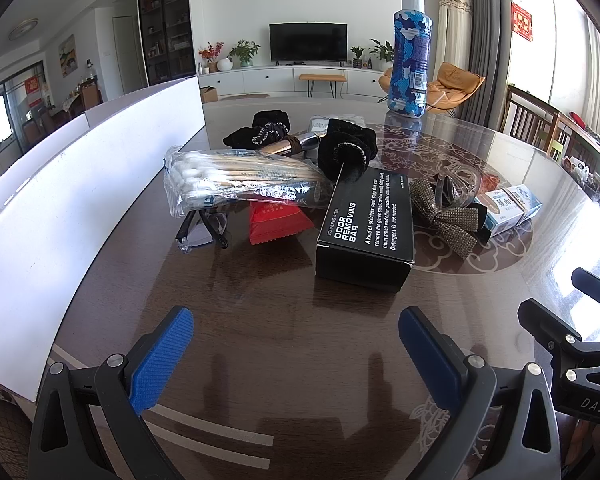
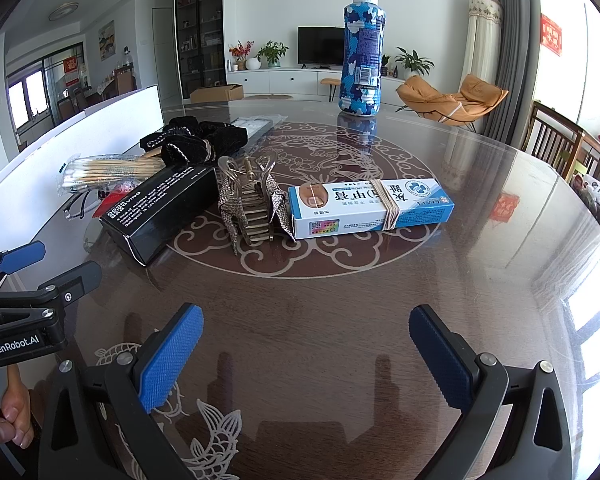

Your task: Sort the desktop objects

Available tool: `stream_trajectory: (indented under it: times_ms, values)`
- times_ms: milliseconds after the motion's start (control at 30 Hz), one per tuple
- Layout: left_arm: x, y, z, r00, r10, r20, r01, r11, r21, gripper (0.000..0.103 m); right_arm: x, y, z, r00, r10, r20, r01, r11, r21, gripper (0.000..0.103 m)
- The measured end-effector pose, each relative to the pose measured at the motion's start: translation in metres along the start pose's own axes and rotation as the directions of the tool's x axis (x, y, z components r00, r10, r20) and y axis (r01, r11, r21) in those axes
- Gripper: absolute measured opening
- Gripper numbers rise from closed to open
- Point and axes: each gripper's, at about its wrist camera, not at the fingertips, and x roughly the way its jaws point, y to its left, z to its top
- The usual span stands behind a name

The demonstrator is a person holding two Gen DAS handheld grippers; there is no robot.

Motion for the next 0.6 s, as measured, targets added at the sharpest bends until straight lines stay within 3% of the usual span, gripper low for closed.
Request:
stream_trajectory:
  times_ms: [600]
  values:
    - [0.0001, -0.0021, -0.001, 1.0, -0.002, -0.007, 0.003, 1.0, 0.013, 0.103, 0.0047, 0.0016, -0.0002, 1.0, 0.005, -0.029, -0.005, 1.0, -0.007, 0.103]
